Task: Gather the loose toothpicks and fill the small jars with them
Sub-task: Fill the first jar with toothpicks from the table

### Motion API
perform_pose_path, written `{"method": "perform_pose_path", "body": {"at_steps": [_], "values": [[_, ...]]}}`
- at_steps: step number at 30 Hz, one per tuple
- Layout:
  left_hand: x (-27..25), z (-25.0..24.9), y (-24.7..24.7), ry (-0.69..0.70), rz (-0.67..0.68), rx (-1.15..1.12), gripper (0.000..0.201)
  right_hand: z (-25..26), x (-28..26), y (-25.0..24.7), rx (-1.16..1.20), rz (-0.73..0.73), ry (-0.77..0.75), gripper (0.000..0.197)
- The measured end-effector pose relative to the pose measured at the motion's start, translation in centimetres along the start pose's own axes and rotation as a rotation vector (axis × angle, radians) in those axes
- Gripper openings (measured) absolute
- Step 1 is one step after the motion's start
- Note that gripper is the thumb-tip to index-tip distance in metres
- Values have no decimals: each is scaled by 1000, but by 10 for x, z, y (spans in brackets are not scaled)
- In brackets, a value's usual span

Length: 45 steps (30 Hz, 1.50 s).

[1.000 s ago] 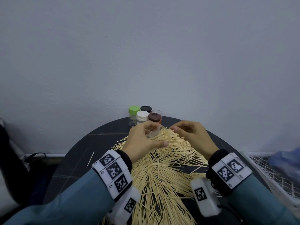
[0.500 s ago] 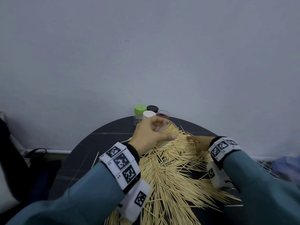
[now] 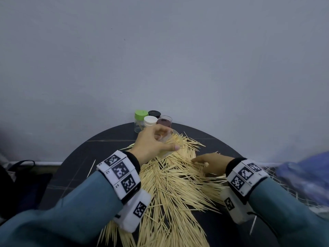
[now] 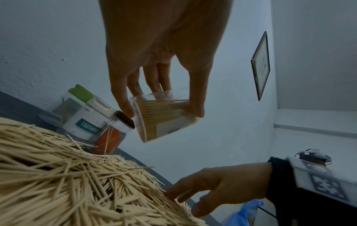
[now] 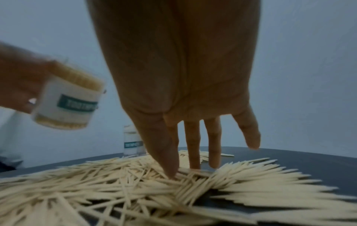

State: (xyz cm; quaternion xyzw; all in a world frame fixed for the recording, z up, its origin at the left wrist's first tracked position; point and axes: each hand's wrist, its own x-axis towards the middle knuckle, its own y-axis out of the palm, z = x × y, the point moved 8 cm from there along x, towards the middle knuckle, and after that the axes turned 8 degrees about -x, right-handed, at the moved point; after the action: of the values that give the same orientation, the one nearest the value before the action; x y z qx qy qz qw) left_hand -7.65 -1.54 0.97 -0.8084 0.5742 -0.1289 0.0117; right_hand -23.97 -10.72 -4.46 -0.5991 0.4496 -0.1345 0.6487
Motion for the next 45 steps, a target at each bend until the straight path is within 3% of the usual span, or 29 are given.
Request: {"method": "perform_pose_path", "body": {"at_steps": [5,10,15,21,23,32,35,39,45], "values": [[-6,-3,5,-7,21,27,62,-22,-29,-2,62,-19,34,47],[-11,-7,11,-7,40,37,60,-44,-65,23,-56,158,91,52],[-17,-6,21,-11,75,34,59,-45,-86,46,-208,194,68,34],[-21,-8,26,12,85,37,51,-36,-87,48,-255,116,-2,30],[-21,-9,25,20,86,38,49,-34,-86,44,-212,57,-14,35],[-19,-6,23,25,78,57,54,-3,-66,25,-68,-181,-138,20],[-19,-5,23,21,78,60,55,1,-60,18,-100,-264,-77,42],[-17,-3,23,10,76,66,54,2,-52,20,-123,-163,-19,60],[-16,-1,25,4,83,46,54,4,-42,25,-91,-90,-7,48]]}}
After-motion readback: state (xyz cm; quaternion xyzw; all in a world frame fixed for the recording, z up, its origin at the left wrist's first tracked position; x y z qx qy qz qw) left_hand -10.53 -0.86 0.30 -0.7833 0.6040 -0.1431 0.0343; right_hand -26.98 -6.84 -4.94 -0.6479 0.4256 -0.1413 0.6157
